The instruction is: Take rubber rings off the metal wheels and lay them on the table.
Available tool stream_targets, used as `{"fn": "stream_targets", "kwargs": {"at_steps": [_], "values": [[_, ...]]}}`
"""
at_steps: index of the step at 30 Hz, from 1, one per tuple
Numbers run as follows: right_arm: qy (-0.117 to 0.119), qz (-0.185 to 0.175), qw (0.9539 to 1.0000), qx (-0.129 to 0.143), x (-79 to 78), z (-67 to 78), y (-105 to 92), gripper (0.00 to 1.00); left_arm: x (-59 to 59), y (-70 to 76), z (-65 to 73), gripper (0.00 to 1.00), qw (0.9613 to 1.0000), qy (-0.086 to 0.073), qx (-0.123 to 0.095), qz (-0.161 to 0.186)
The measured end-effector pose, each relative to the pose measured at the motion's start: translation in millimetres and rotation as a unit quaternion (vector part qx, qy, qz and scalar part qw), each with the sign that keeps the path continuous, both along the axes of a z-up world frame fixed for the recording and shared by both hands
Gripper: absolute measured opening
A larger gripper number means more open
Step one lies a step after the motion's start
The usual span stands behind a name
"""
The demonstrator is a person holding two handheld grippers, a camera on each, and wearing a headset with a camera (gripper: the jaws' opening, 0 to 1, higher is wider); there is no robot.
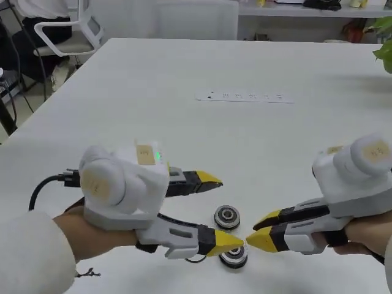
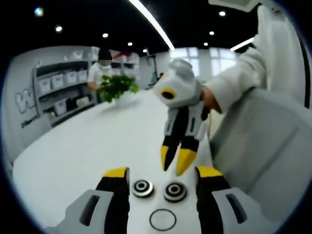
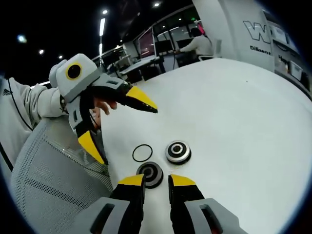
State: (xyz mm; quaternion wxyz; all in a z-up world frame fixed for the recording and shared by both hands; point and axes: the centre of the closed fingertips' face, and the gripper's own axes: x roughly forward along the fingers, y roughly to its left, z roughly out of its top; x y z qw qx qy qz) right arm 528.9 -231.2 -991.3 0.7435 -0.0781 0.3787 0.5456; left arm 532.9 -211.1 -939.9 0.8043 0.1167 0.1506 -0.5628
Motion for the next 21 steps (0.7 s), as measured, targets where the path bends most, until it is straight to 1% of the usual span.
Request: {"fn": "stream_targets", "kwargs": {"at_steps": [1, 2, 3, 5, 6, 8, 9, 10, 11, 12, 14, 15, 16, 17, 19, 21], "values": [[0.001, 0.004, 1.0, -0.004, -1.5, -1.7, 0.0, 0.16, 2.0, 0.0, -1.2, 0.53, 0.9999, 0.008, -0.007, 0.008], [0.001, 0.01, 0.9999, -0.009, -3.4, -4.1, 0.1, 0.16, 4.9, 0.7, -3.6, 0.52, 0.9998, 0.009, -0.008, 0.013], [0.001, 0.013, 0.9998, -0.012, -4.1, -5.3, 0.3, 0.16, 5.6, 0.7, -5.1, 0.51, 0.9999, 0.007, -0.005, 0.013], [0.002, 0.02, 0.9997, -0.017, -6.5, -7.8, 1.1, 0.16, 6.2, 0.8, -9.2, 0.49, 0.9999, -0.004, 0.005, 0.015], [0.002, 0.025, 0.9995, -0.02, -7.7, -9.3, 1.3, 0.16, 5.8, 0.0, -11.3, 0.48, 0.9998, -0.006, 0.008, 0.017], [0.002, 0.03, 0.9992, -0.026, -9.2, -11.7, 1.0, 0.16, 4.6, -1.4, -15.0, 0.45, 0.9998, -0.003, 0.009, 0.017], [0.002, 0.033, 0.999, -0.029, -9.9, -13.1, 0.7, 0.17, 1.3, -2.9, -19.8, 0.44, 0.9998, 0.0, 0.017, 0.011], [0.002, 0.033, 0.999, -0.03, -10.0, -13.4, 0.6, 0.17, -0.7, -3.0, -22.0, 0.43, 0.9997, 0.0, 0.024, 0.004], [0.001, 0.035, 0.9989, -0.032, -10.5, -14.3, 0.3, 0.18, -3.0, -3.3, -26.2, 0.42, 0.9993, -0.006, 0.038, -0.004], [-0.001, 0.037, 0.9988, -0.034, -10.9, -14.9, 0.1, 0.19, -3.7, -4.2, -27.4, 0.41, 0.9992, -0.008, 0.039, -0.004], [-0.004, 0.042, 0.9984, -0.037, -11.8, -17.2, 0.2, 0.19, -4.8, -6.2, -29.6, 0.39, 0.9992, -0.006, 0.04, -0.004], [-0.006, 0.046, 0.9981, -0.04, -13.0, -19.0, 0.9, 0.2, -5.8, -7.5, -32.8, 0.39, 0.9991, -0.003, 0.043, -0.005], [-0.006, 0.05, 0.9978, -0.043, -14.0, -20.3, 1.2, 0.2, -7.4, -8.1, -36.2, 0.39, 0.9988, 0.002, 0.049, -0.008], [-0.005, 0.056, 0.9972, -0.049, -16.1, -23.1, 1.1, 0.19, -10.0, -8.6, -41.4, 0.39, 0.9981, 0.0, 0.06, -0.014], [-0.006, 0.063, 0.9964, -0.056, -18.1, -25.8, 1.2, 0.2, -11.8, -10.0, -45.7, 0.38, 0.9975, -0.003, 0.068, -0.018], [-0.012, 0.07, 0.9956, -0.061, -19.5, -28.1, 1.8, 0.21, -14.2, -11.9, -49.8, 0.35, 0.9969, -0.003, 0.076, -0.022]]}}
